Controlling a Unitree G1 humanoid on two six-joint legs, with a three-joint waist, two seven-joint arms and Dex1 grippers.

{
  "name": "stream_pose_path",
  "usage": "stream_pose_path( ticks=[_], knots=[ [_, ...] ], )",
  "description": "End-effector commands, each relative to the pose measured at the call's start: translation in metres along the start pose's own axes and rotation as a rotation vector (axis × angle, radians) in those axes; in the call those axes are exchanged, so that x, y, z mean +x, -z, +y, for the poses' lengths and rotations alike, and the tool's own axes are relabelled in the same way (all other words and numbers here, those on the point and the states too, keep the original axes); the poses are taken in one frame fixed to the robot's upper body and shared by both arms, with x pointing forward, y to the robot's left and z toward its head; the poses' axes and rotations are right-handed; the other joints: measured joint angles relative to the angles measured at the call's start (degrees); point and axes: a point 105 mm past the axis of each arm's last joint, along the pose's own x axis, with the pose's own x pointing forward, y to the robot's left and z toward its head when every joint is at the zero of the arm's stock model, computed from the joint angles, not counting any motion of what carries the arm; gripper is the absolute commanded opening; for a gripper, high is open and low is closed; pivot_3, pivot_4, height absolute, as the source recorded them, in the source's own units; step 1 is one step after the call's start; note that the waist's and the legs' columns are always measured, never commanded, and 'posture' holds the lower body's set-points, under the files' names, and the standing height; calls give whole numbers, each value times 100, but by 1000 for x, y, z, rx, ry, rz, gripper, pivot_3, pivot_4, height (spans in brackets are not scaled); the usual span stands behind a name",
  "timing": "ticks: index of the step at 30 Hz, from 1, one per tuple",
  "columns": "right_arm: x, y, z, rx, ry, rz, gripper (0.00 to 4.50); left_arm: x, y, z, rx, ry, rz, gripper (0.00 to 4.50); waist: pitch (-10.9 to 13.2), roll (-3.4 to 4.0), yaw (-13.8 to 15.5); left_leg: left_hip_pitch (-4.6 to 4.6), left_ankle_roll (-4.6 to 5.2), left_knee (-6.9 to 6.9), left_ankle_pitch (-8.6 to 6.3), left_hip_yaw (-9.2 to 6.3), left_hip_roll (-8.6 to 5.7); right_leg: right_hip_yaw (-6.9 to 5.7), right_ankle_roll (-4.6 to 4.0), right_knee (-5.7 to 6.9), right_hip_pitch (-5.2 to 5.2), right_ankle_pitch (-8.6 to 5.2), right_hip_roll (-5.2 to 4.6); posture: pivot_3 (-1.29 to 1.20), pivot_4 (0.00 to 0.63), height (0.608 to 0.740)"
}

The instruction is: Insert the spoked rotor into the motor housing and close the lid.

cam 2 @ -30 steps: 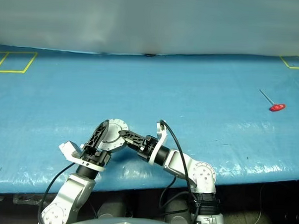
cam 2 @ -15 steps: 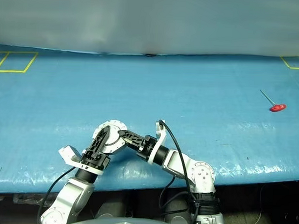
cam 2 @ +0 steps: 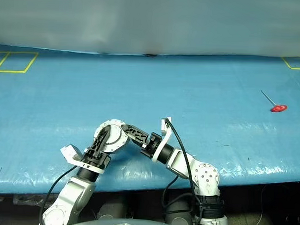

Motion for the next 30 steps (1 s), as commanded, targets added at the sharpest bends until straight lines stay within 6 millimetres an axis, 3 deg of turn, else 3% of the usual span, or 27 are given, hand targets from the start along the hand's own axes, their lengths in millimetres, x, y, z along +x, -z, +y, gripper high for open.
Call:
stream_pose_path(
  ticks=[1,7,13,18,24,30],
  knots=[
    [-2,-1,8,-64,-27,-20,4500,7,-5,-18,38,68,-20,2414,0,0,1,0,0,0,0,0,0,0,0,0,0,0,0,0,150,740],
    [-5,1,5,-159,0,-18,4500,12,-25,-18,104,29,-94,2414,0,0,-1,1,0,5,0,0,1,0,-2,2,2,2,1,0,150,740],
    [1,12,4,-503,28,84,4500,23,-56,-24,166,-7,-203,2414,-1,-2,6,2,0,23,1,-1,1,-1,0,3,7,11,2,0,150,740],
    [7,8,6,-712,23,37,4500,36,-77,-18,211,-78,-259,2414,-4,-8,15,8,-1,25,4,-2,-2,-2,14,3,17,21,2,0,150,740],
    [10,10,13,-1119,-23,-23,4500,54,-118,-17,274,-137,-346,2414,-9,-17,6,7,-35,26,24,-3,-10,-4,20,2,15,28,9,0,150,740],
    [8,7,2,-1246,-10,-38,4500,77,-150,-11,285,-176,-389,2414,-12,-31,22,13,-42,26,29,-6,-14,-10,23,1,24,33,9,0,150,740]
  ],
)
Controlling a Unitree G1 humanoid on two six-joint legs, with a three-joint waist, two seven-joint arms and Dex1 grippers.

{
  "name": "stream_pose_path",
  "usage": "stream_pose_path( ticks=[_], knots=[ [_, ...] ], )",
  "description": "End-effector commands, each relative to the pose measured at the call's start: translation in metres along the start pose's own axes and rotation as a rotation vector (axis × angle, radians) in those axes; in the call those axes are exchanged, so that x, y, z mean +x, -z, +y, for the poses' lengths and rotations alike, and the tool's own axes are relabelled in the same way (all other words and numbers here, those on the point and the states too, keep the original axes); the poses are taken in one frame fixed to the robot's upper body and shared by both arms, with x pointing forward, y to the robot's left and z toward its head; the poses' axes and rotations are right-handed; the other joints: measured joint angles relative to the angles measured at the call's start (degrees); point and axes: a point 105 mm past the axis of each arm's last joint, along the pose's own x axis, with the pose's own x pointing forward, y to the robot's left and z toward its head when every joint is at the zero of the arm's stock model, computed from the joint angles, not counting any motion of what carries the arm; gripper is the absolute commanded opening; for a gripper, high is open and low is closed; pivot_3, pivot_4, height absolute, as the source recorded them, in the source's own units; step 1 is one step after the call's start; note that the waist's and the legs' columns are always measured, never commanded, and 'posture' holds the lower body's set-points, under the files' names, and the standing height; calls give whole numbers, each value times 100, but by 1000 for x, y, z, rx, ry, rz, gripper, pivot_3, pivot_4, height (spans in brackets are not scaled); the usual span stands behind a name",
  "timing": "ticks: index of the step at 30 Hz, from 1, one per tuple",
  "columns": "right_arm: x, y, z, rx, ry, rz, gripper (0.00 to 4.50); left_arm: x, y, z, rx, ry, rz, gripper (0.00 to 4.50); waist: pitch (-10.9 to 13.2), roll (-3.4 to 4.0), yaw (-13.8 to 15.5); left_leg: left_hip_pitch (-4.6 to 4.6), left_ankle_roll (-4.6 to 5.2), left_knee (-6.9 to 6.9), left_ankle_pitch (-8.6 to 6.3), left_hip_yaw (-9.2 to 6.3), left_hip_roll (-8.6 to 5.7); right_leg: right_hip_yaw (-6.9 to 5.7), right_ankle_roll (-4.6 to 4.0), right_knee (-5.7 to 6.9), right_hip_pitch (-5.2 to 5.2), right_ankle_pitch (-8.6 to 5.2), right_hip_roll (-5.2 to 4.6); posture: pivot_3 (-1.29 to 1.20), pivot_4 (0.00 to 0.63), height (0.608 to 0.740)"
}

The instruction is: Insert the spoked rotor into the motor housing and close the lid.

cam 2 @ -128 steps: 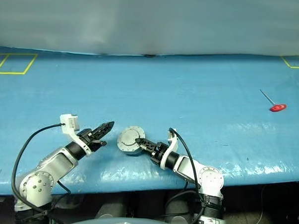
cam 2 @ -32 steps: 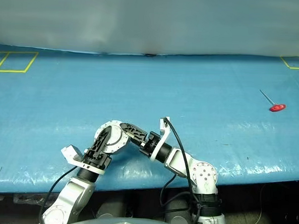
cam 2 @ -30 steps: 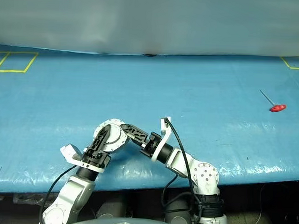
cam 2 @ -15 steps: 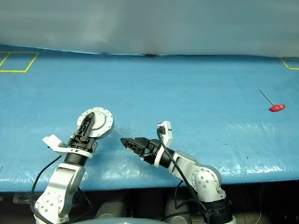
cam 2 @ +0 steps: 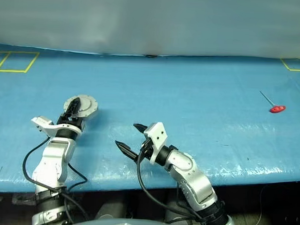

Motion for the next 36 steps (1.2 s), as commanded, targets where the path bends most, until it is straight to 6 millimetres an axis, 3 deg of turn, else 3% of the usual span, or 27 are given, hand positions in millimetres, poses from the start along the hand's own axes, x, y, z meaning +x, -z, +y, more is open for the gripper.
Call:
stream_pose_path(
  ticks=[1,10,18,20,24,25,29,36],
  knots=[
    [-2,-5,-3,-73,2,-35,4500,19,-12,-13,23,45,-21,2414,1,-6,2,2,0,0,0,0,0,0,-1,0,3,0,0,0,150,740],
    [-11,14,-8,-66,51,37,4500,64,-6,1,24,-43,12,2414,13,-30,19,31,-2,0,1,-6,-4,-12,-2,-8,40,-1,0,0,150,740],
    [-13,19,-9,-60,84,56,4500,77,6,17,51,-128,61,2414,15,-33,-4,54,-6,-2,3,-5,4,-10,-1,-6,58,-1,-1,0,150,740],
    [-13,20,-9,-54,87,58,4500,75,7,20,57,-137,65,3155,14,-33,-8,61,-7,-2,4,-5,12,-9,-1,-3,63,-1,-3,0,150,740],
    [-11,20,-10,-11,106,51,4500,64,4,32,78,-182,73,4361,12,-32,-24,76,-10,-2,5,-5,18,-6,-3,3,74,-2,-5,0,150,740],
    [-11,20,-9,-14,102,55,4500,58,2,37,79,-203,72,4460,10,-30,-36,79,-10,-2,5,-3,19,-2,-4,3,73,-1,-6,0,150,740],
    [-9,21,-9,-9,94,63,4500,32,0,55,88,-270,98,4460,3,-24,-79,90,-11,-16,5,5,21,8,-5,4,71,-1,-9,0,150,740],
    [-5,22,-8,6,82,73,4500,-32,-4,80,102,-395,150,4460,-22,8,-92,136,-13,-51,2,24,25,16,-26,4,90,-13,-22,0,150,740]
  ],
)
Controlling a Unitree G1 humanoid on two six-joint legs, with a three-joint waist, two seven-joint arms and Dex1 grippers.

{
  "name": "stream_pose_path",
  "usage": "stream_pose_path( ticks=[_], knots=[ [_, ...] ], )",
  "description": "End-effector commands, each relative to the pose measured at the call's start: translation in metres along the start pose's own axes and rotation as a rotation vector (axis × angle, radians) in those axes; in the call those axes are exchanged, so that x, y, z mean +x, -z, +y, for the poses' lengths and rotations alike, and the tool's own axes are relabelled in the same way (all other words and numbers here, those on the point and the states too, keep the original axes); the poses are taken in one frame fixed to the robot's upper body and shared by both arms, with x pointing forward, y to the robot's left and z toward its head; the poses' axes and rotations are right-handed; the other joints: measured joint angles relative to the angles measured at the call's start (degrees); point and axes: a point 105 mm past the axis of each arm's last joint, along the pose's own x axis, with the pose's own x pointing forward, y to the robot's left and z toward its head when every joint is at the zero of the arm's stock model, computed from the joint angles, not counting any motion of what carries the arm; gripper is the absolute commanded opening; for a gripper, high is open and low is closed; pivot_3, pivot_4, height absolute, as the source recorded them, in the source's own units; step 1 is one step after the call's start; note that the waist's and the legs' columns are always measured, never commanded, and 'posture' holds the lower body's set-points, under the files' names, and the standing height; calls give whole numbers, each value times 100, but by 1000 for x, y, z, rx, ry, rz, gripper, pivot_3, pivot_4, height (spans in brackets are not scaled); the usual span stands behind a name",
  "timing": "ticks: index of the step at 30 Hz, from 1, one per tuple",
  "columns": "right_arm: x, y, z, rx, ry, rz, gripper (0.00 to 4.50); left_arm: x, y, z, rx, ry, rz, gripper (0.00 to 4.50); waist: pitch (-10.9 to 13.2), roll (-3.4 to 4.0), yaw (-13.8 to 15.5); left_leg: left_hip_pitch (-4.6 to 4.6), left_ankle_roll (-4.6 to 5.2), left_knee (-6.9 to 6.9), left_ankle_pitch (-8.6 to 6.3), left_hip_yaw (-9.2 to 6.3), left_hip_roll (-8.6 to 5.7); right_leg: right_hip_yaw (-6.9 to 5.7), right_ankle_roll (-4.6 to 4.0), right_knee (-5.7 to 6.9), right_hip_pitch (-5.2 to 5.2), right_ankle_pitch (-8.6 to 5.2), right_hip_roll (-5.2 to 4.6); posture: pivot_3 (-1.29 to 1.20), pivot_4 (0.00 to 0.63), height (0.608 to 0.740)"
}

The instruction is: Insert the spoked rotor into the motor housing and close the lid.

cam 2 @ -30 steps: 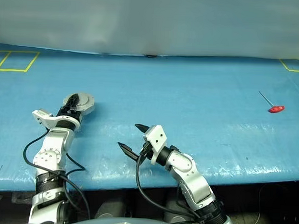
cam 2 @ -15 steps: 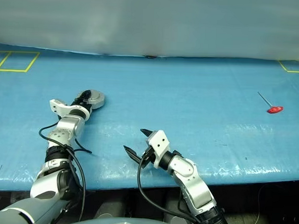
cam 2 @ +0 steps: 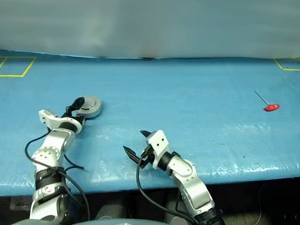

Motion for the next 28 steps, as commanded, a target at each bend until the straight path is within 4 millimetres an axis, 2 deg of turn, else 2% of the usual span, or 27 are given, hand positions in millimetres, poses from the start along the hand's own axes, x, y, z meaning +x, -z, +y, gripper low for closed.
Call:
stream_pose_path(
  ticks=[1,3,5,9,11,14,18,23,25,28],
  knots=[
    [3,-10,1,3,-6,-34,4500,-33,11,47,-2,-184,70,4460,-1,1,2,24,3,-13,-2,7,-1,2,-27,0,18,-16,-6,0,150,740],
    [3,-9,1,18,-1,-30,4500,-46,13,49,25,-185,93,4460,-7,8,5,61,21,-31,-14,11,1,1,-41,-3,45,-26,-22,0,150,740],
    [2,-6,0,50,4,-16,4500,-61,16,47,147,-160,136,4460,-15,19,5,65,20,-35,-14,9,2,-4,-45,-2,43,-28,-35,0,150,740],
    [-5,-1,-3,68,25,7,4500,-85,28,37,577,-78,235,4460,-21,27,13,66,17,-43,-14,9,1,-7,-53,-1,14,-33,-32,0,150,740],
    [-9,1,-8,67,49,12,4500,-93,34,28,689,-6,234,4460,-22,35,30,52,16,-44,-14,12,-2,-6,-54,0,-4,-34,-19,0,150,740],
    [-18,3,-21,65,118,5,4500,-102,43,20,1001,76,227,4460,-19,30,68,40,16,-45,-16,16,-1,-2,-54,-2,-19,-34,-40,0,150,740],
    [-28,1,-33,27,178,-18,4500,-106,58,10,1248,220,179,4460,-12,27,99,16,14,-48,-17,13,1,-3,-56,-4,-42,-35,-44,0,150,740],
    [-42,2,-41,29,257,-41,4500,-110,77,-2,1440,386,108,4460,-11,26,121,-18,18,-48,-19,2,3,-9,-60,-9,-68,-37,-49,0,150,740],
    [-47,0,-43,-1,275,-52,4500,-113,81,-8,1434,426,44,4460,-11,26,118,-65,20,-44,-17,3,3,-9,-60,-6,-109,-34,-48,0,150,740],
    [-54,4,-47,-21,293,-34,4500,-116,86,-10,1396,451,8,4460,-11,25,115,-83,23,-43,-17,6,2,-8,-59,-7,-113,-33,-47,0,150,740]
  ],
)
